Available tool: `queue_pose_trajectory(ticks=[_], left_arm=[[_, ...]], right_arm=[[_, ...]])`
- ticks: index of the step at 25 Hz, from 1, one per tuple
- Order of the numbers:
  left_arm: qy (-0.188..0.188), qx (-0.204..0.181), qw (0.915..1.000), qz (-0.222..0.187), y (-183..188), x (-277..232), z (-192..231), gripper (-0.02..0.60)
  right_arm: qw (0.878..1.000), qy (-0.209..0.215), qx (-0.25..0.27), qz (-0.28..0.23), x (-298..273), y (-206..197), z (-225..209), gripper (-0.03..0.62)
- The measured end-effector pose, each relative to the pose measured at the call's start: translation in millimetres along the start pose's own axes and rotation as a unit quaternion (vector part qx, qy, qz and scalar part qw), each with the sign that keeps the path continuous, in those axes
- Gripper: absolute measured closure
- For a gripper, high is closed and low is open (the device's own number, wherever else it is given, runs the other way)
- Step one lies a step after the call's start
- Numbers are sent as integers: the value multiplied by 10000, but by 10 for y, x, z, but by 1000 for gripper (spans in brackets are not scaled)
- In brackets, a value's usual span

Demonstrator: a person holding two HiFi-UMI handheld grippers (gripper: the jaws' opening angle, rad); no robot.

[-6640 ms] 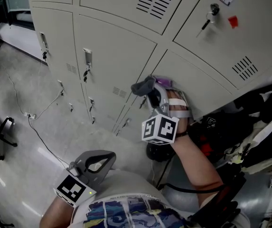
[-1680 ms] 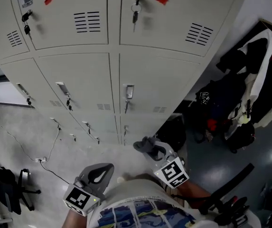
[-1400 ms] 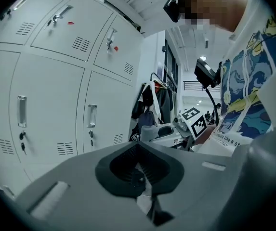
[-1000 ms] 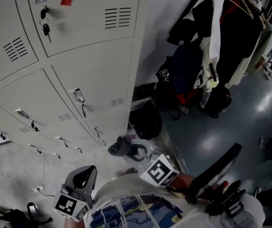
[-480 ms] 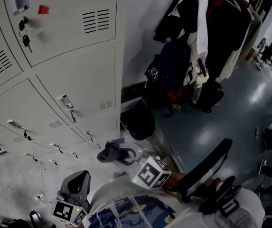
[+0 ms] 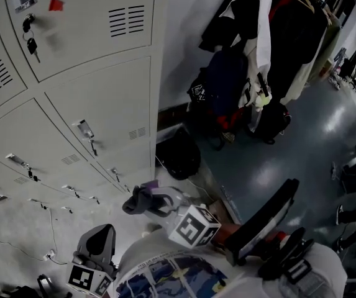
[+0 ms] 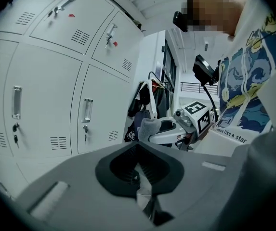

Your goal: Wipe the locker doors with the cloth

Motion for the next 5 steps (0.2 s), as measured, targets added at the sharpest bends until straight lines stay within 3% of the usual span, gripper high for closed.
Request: queue_pose_trajectory(ticks=[5], left_arm=[[50,47,10000,46,-90,82,80,580]], right_arm=[[10000,90,-31,28,-103,23,90,484]])
Point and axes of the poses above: the fingertips, and each gripper's own axes: x backward along the fingers, z to its left, y out of its top, the point moved 6 cm from there along x, backward along the fingers, and after that the axes turned 15 degrees about y, right-handed, at the moved point
